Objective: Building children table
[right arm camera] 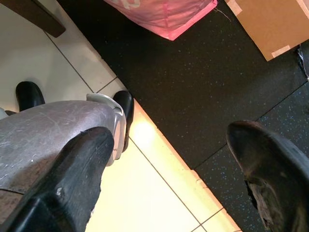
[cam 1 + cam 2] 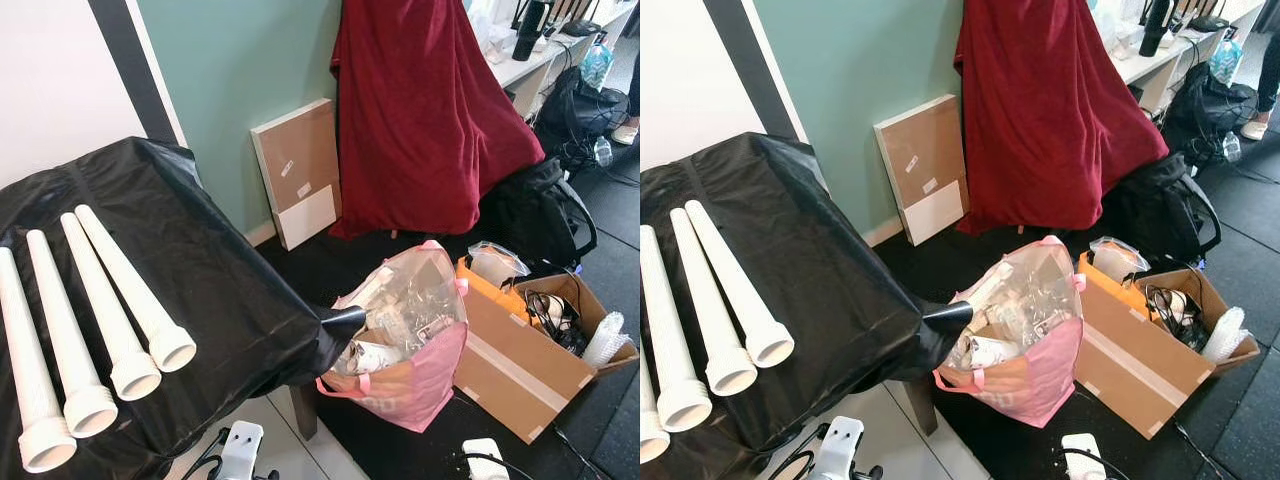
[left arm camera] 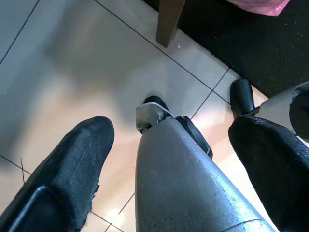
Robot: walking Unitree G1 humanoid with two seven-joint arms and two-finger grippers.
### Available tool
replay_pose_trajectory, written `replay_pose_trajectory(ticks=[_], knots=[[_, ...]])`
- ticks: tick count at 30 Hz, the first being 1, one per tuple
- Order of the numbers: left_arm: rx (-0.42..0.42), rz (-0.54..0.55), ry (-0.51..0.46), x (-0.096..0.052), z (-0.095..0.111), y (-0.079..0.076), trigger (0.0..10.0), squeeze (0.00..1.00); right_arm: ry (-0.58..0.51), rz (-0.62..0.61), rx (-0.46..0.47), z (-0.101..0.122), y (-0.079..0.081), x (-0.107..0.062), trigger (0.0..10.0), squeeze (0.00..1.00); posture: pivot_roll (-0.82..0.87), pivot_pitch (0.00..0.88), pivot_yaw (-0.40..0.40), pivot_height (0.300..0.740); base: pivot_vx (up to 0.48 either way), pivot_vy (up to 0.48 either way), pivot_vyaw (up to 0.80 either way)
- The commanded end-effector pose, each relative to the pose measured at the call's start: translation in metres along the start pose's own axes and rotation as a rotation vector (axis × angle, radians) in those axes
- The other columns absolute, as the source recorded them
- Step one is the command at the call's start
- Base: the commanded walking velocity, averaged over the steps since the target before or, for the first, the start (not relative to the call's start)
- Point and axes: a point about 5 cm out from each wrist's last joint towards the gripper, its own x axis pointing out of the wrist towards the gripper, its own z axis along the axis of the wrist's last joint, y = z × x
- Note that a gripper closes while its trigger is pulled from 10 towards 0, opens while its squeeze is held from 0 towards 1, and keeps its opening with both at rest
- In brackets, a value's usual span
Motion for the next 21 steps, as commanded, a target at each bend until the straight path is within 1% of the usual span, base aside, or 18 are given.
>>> replay_pose_trajectory(ticks=[1, 4, 5, 6, 21], knots=[[0.003, 0.0, 0.039, -0.0013, -0.009, -0.0006, 10.0, 0.0, 0.024, 0.032, 0.021, -0.0075, 0.0094, -0.0011, 10.0, 0.0, -0.09, 0.005, 0.024, 0.74, 0.0, 0.0, 0.0], [0.027, 0.001, 0.049, -0.0017, -0.0109, -0.0005, 10.0, 0.0, 0.029, 0.028, 0.012, -0.0082, 0.0088, -0.0013, 10.0, 0.0, -0.09, 0.005, 0.018, 0.74, 0.0, 0.0, 0.0], [0.058, -0.004, 0.057, -0.0019, -0.0126, -0.0013, 10.0, 0.0, 0.031, 0.03, 0.003, -0.0086, 0.0087, -0.0014, 10.0, 0.0, -0.09, 0.004, 0.019, 0.74, 0.0, 0.0, 0.0], [0.064, -0.008, 0.062, -0.0022, -0.0139, -0.0018, 10.0, 0.0, 0.034, 0.027, 0.003, -0.0091, 0.008, -0.0015, 10.0, 0.0, -0.09, 0.002, 0.019, 0.74, 0.0, 0.0, 0.0], [0.04, 0.007, 0.067, -0.0031, -0.0168, 0.0006, 10.0, 0.0, 0.055, 0.023, 0.016, -0.0143, 0.0081, -0.0027, 10.0, 0.0, -0.09, 0.0, 0.029, 0.74, 0.0, 0.0, 0.0]])
